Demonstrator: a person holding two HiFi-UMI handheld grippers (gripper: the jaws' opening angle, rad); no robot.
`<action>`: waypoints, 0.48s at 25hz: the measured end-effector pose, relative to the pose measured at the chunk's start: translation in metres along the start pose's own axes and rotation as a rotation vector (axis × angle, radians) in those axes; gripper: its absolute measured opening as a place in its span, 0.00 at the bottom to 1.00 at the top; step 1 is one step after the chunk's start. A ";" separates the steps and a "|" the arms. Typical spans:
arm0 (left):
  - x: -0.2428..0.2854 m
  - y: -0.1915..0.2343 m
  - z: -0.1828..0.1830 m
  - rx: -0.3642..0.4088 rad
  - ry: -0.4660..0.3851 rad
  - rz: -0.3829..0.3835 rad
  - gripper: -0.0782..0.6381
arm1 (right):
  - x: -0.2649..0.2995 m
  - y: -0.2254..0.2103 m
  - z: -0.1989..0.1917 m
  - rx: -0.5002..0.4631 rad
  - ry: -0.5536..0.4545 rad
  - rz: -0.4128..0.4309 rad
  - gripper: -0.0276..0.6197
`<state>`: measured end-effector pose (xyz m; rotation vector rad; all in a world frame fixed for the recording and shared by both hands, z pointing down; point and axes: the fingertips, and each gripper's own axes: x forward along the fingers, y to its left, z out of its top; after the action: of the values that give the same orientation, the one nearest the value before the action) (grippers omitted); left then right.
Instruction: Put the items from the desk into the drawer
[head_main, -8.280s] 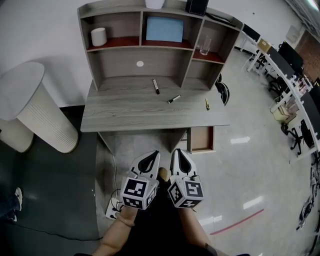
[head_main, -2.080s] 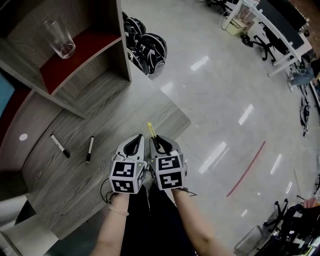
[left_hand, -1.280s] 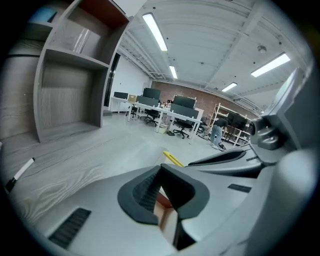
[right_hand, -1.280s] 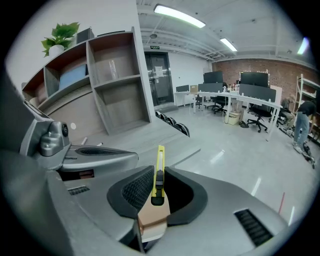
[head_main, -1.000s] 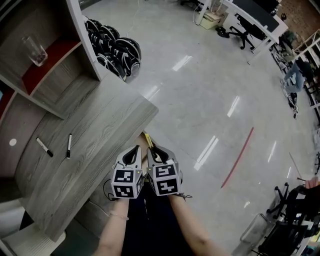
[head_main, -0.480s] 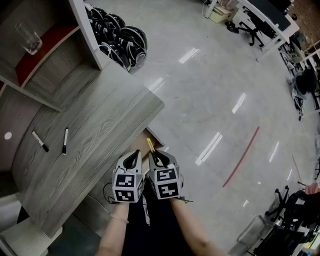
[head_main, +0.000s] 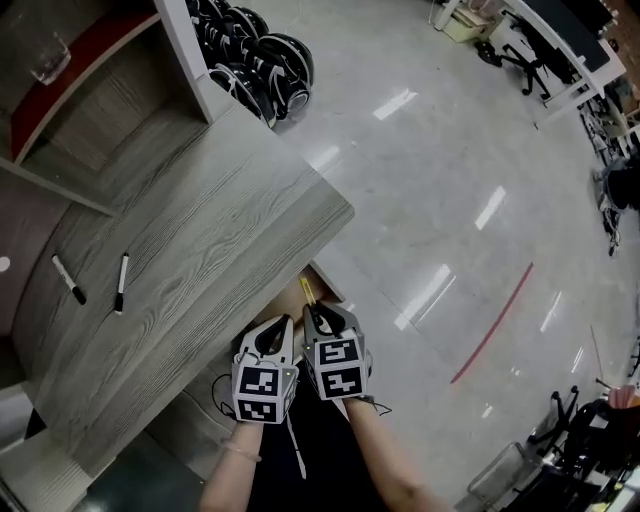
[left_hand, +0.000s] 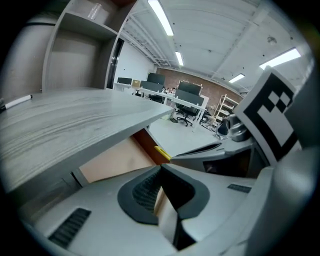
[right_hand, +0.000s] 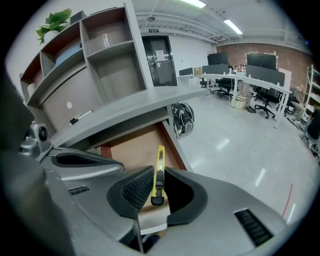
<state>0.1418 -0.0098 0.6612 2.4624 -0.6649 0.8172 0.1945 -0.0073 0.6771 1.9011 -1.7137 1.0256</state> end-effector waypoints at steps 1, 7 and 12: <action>0.001 0.002 -0.003 -0.003 0.003 0.000 0.15 | 0.004 0.001 -0.002 0.000 0.007 0.003 0.16; 0.004 0.014 -0.013 -0.020 0.008 0.010 0.15 | 0.026 0.010 -0.004 0.012 0.003 0.036 0.16; 0.003 0.018 -0.016 -0.025 0.011 0.012 0.15 | 0.032 0.014 -0.004 -0.023 0.015 0.033 0.18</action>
<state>0.1269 -0.0162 0.6798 2.4320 -0.6824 0.8207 0.1792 -0.0291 0.7002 1.8517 -1.7462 1.0254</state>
